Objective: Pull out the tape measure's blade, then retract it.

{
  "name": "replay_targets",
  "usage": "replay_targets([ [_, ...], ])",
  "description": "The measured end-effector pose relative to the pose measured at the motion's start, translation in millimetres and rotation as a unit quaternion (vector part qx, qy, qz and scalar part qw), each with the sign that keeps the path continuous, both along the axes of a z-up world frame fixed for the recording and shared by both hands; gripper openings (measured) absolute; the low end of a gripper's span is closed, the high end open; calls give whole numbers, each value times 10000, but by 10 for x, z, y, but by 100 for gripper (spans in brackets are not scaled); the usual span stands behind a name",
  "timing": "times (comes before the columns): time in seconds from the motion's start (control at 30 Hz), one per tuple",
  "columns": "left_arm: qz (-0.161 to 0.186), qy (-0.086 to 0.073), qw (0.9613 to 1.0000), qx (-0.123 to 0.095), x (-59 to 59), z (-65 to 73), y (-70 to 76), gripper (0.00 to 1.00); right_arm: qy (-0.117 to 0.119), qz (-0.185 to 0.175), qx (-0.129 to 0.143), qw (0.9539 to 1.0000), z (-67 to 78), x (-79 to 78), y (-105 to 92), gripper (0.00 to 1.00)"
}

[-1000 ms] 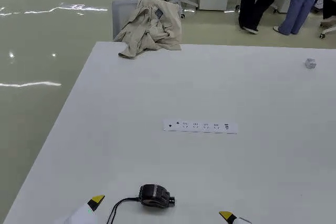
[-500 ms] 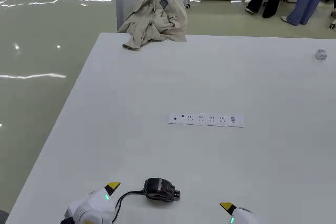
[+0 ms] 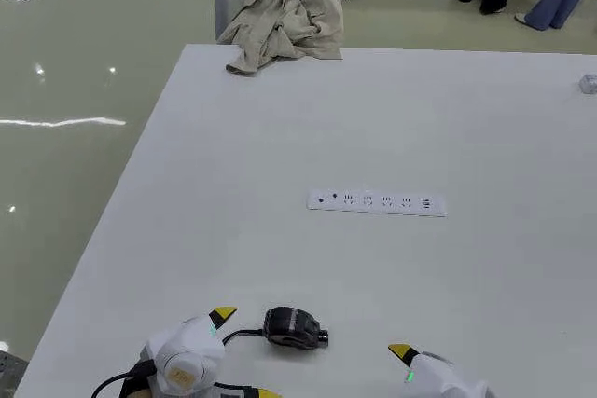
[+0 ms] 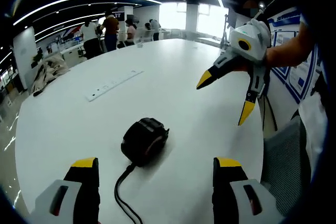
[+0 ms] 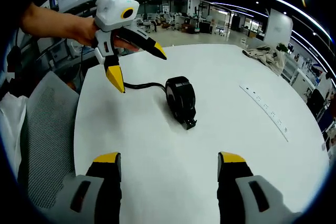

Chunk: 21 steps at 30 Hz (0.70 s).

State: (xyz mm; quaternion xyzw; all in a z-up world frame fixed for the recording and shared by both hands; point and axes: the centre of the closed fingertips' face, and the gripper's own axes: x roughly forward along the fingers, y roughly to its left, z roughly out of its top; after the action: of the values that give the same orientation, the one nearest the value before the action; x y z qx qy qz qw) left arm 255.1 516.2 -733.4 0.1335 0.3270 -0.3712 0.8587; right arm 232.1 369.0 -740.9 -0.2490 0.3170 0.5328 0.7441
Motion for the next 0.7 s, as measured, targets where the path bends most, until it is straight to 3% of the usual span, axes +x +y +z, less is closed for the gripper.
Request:
replay_targets([
  [0.47,-476,-12,9986,210,93,-79,-93,85,-109,393,-191,9990,-97,91,94,74],
  [0.7,-645,-2,9975,274,133,-131,-133,84,-41,420,-206,9989,-177,157,112,74],
])
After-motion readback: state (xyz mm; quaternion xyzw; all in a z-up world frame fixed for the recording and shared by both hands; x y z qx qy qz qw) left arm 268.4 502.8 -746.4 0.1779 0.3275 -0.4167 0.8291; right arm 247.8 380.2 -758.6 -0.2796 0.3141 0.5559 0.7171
